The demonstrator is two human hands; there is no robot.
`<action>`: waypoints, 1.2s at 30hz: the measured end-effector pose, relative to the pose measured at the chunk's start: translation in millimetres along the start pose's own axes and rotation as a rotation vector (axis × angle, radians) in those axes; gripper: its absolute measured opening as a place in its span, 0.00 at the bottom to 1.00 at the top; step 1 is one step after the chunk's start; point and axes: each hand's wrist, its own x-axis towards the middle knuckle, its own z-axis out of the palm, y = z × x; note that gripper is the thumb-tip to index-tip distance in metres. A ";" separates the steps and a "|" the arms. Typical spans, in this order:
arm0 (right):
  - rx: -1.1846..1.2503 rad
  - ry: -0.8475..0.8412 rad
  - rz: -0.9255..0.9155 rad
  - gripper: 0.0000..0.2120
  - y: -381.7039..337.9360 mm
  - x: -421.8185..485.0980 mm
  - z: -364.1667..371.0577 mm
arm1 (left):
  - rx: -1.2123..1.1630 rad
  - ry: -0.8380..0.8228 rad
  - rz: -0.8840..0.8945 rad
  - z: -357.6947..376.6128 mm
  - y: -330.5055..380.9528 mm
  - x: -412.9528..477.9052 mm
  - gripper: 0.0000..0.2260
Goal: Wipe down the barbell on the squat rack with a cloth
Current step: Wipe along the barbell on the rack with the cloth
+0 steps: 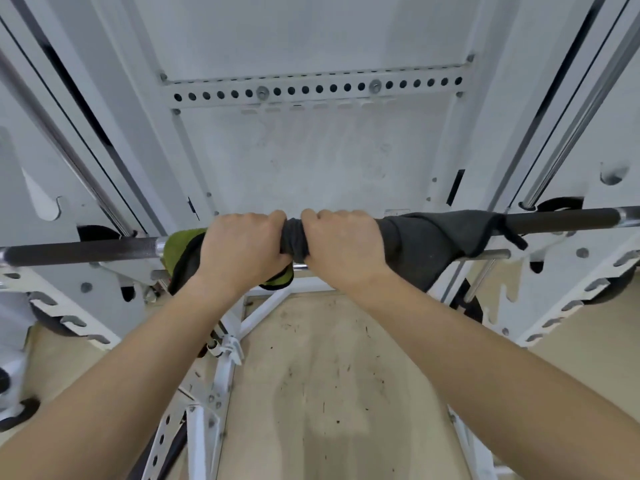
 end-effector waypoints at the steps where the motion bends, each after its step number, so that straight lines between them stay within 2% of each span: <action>1: 0.013 0.012 -0.002 0.21 -0.7 0.7 0.3 | 0.005 -0.006 -0.010 0.7 -0.6 0.1 0.19; 4: 0.066 0.046 -0.021 0.15 18.7 -7.4 2.5 | -0.008 -0.021 -0.003 2.0 9.6 4.7 0.19; 8: 0.032 0.058 -0.011 0.15 77.4 -32.4 3.5 | -0.043 -0.019 0.020 -4.0 49.0 20.7 0.19; 14: -0.038 0.022 0.013 0.13 185.8 -74.3 -2.7 | -0.018 -0.003 0.016 -16.8 148.8 63.9 0.21; 20: -0.053 0.032 0.022 0.13 304.0 -119.5 -8.7 | 0.000 -0.032 0.053 -32.1 260.0 111.3 0.19; 25: -0.027 -0.002 0.018 0.14 386.2 -151.7 -15.4 | 0.010 -0.045 0.032 -40.7 319.3 138.0 0.16; 29: -0.061 -0.045 0.090 0.15 445.9 -176.4 -22.1 | 0.007 -0.053 0.072 -48.6 382.0 165.4 0.15; 32: -0.085 -0.053 0.102 0.14 474.4 -189.1 -26.8 | -0.020 -0.052 0.074 -52.2 420.0 181.2 0.13; 36: -0.090 -0.035 0.145 0.16 471.5 -186.7 -25.0 | -0.041 -0.040 0.068 -47.5 433.8 188.5 0.13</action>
